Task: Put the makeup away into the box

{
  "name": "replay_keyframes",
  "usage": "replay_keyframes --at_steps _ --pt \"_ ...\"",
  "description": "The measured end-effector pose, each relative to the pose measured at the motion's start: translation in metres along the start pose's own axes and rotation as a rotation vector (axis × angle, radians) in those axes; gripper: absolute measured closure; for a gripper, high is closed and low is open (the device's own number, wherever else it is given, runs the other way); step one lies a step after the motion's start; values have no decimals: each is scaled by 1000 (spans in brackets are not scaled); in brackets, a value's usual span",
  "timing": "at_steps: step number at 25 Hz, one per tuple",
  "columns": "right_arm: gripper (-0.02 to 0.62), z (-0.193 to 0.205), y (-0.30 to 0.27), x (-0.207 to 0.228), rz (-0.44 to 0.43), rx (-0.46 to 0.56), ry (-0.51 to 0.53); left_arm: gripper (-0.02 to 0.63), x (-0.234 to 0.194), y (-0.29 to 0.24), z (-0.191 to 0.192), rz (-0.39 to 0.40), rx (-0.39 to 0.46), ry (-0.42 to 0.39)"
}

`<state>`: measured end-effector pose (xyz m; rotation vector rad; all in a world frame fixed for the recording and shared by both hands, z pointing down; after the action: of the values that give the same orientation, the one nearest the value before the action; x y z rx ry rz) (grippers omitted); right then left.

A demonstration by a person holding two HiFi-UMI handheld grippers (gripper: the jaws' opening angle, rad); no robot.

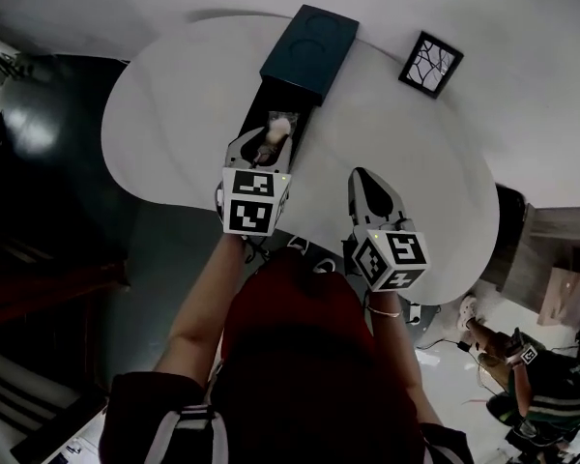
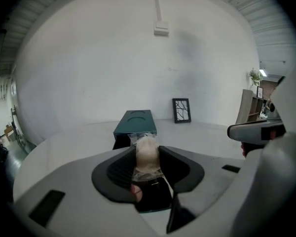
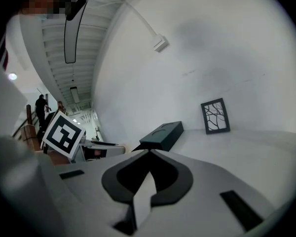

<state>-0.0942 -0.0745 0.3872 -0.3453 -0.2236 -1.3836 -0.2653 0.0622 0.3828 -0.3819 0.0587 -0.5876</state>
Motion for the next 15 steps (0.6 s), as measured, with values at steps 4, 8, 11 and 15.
replay_keyframes --at_steps 4,8,11,15 --pt "580 2 -19 -8 -12 -18 7 443 -20 -14 6 -5 -24 4" --pt "580 5 -32 -7 11 -41 11 443 -32 -36 13 20 -64 5" --pt "580 7 -40 -5 38 -48 10 443 -39 -54 17 33 -97 -18" --pt "580 8 -47 -1 64 -54 9 443 -43 -70 19 47 -133 -37"
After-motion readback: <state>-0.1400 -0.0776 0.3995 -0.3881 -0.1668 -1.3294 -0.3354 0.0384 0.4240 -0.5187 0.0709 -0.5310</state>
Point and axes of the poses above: the fingertips, and each gripper's own axes: y backward along the fingers, x to its right, z out of its underside, the point moved 9 cm from there along y, backward along the fingers, and after that the axes turned 11 degrees about x, right-handed, at the moved point
